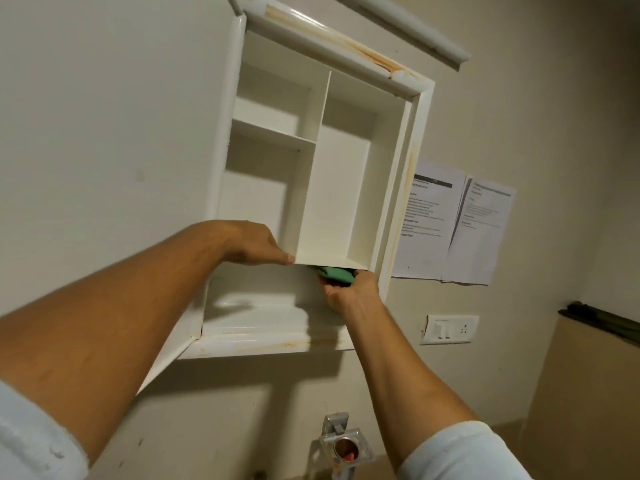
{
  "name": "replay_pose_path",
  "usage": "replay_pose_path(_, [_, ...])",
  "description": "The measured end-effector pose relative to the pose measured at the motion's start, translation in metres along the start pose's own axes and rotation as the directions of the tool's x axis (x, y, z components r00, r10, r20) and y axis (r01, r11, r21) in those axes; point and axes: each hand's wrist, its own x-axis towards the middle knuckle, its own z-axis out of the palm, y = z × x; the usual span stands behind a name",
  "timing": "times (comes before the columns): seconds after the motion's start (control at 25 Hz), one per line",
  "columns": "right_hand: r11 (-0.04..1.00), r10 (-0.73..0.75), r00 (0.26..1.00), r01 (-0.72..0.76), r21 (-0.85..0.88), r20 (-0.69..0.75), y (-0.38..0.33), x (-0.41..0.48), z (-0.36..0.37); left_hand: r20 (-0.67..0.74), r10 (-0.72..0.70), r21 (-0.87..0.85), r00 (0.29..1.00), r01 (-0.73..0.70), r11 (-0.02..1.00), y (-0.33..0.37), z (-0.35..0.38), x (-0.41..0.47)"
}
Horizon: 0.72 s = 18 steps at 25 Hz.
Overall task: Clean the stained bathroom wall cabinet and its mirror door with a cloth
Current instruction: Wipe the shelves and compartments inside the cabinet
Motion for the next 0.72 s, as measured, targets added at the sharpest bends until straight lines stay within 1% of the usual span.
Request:
replay_pose_path(0.08, [0.996,-0.083,0.996,0.081,0.048,0.033,0.001,-0.009,-0.006,0.019,-0.031,-0.02,0.999,0.031,0.999,0.001,-0.002,0.001])
replay_pose_path(0.12, [0.993,-0.117,0.992,0.115,0.039,0.045,0.001,-0.012,-0.013,0.024,-0.043,-0.032,0.999,0.044,0.999,0.002,-0.002,0.002])
replay_pose_path(0.16, [0.99,-0.139,0.989,0.139,0.001,0.049,0.003,-0.012,-0.017,0.032,-0.052,-0.046,0.998,0.053,0.998,0.002,-0.003,0.002])
replay_pose_path(0.28, [0.978,-0.137,0.99,0.141,-0.152,0.032,0.004,0.003,-0.017,0.067,-0.069,-0.112,0.995,0.076,0.991,0.0,-0.003,0.006])
replay_pose_path(0.32, [0.964,-0.143,0.989,0.149,-0.218,0.044,0.002,0.006,-0.013,0.07,-0.066,-0.128,0.995,0.075,0.989,0.0,-0.004,0.006])
replay_pose_path(0.4, [0.94,-0.153,0.985,0.17,-0.295,0.077,0.0,0.008,-0.009,0.074,-0.048,-0.143,0.996,0.058,0.988,0.002,-0.007,0.001])
replay_pose_path(0.52, [0.943,-0.145,0.98,0.177,-0.281,0.133,0.0,-0.002,-0.026,0.097,-0.065,-0.143,0.993,0.078,0.987,0.008,-0.005,-0.002])
replay_pose_path(0.64, [0.925,-0.236,0.961,0.268,-0.27,0.146,0.007,-0.009,-0.037,0.086,-0.104,-0.141,0.991,0.115,0.983,0.007,-0.003,0.003])
replay_pose_path(0.72, [0.938,-0.199,0.97,0.229,-0.261,0.136,0.012,0.003,-0.024,0.094,-0.123,-0.123,0.988,0.135,0.983,0.007,-0.004,0.004])
